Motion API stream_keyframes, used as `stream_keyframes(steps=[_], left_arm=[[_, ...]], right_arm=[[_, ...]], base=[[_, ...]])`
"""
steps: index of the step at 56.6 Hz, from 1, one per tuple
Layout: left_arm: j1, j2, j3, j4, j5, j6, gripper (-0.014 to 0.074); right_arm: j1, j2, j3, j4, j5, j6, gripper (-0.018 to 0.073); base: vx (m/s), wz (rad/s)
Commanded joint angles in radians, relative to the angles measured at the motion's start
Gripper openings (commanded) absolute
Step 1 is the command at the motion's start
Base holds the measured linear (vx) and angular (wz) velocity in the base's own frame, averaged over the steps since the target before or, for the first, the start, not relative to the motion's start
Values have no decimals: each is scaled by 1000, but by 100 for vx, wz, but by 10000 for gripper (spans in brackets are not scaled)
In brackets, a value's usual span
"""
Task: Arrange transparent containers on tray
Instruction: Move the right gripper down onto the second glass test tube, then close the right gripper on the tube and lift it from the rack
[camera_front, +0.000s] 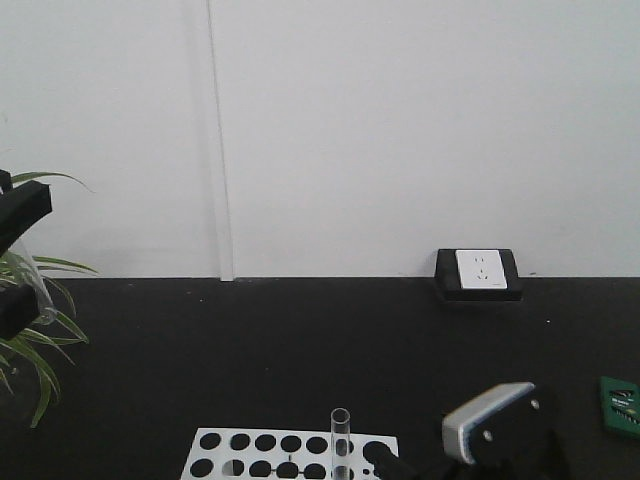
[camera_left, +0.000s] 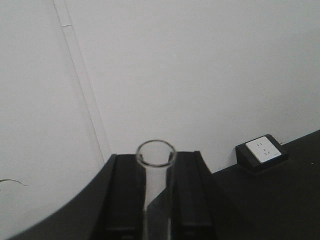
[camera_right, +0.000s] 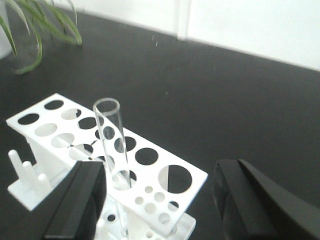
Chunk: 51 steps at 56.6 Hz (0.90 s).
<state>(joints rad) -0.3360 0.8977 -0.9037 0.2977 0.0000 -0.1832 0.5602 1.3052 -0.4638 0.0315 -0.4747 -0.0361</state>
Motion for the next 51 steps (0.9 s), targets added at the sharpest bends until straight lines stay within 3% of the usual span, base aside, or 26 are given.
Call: stream_keyframes(steps=[1,17,26,51], left_arm=[[-5,-13,-34,-10,-69,-1,0],[-5,-12,-34,-10,-69,-1,0],[-5,-12,-34,-10,-69,-1,0],[-5,-12,-34,-10,-69,-1,0]], right_arm=[[-1,10,39,-5,-299,4,504],[-1,181,47,-143,-579,117,504],[-1,235,46,-156,-661,134,504],[-1,331,-119,-222,-587,168,504]], base=[[0,0],[0,0],[0,0],[0,0]])
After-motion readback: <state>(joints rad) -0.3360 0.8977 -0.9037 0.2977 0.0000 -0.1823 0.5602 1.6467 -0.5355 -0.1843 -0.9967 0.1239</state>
